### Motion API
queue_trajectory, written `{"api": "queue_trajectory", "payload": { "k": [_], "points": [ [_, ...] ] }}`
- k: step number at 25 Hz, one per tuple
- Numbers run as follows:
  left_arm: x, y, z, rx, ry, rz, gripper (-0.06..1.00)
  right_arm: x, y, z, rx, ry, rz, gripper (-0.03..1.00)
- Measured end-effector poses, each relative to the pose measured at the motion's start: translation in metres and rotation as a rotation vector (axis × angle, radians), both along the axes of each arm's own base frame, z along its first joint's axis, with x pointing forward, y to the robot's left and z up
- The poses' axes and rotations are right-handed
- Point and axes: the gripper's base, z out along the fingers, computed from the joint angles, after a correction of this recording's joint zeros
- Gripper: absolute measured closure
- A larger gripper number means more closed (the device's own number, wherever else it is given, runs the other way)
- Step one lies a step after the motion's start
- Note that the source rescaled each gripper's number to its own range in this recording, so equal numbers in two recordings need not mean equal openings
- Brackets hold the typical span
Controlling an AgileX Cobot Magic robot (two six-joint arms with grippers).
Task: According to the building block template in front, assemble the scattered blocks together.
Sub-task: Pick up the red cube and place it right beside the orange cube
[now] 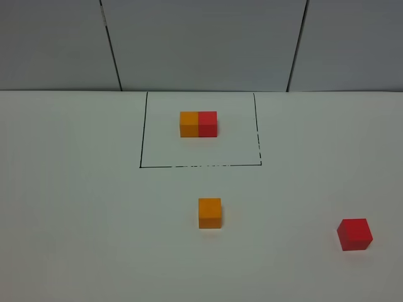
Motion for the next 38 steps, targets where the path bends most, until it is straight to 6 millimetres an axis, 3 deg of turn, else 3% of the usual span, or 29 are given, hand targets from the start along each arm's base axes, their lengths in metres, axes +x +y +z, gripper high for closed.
{"api": "queue_trajectory", "payload": {
  "k": [38],
  "points": [
    [0.0000,0.0000,0.0000,0.000,0.000,0.000,0.41,0.0000,0.0000,0.0000,0.000,0.000,0.000,0.22]
  ]
}}
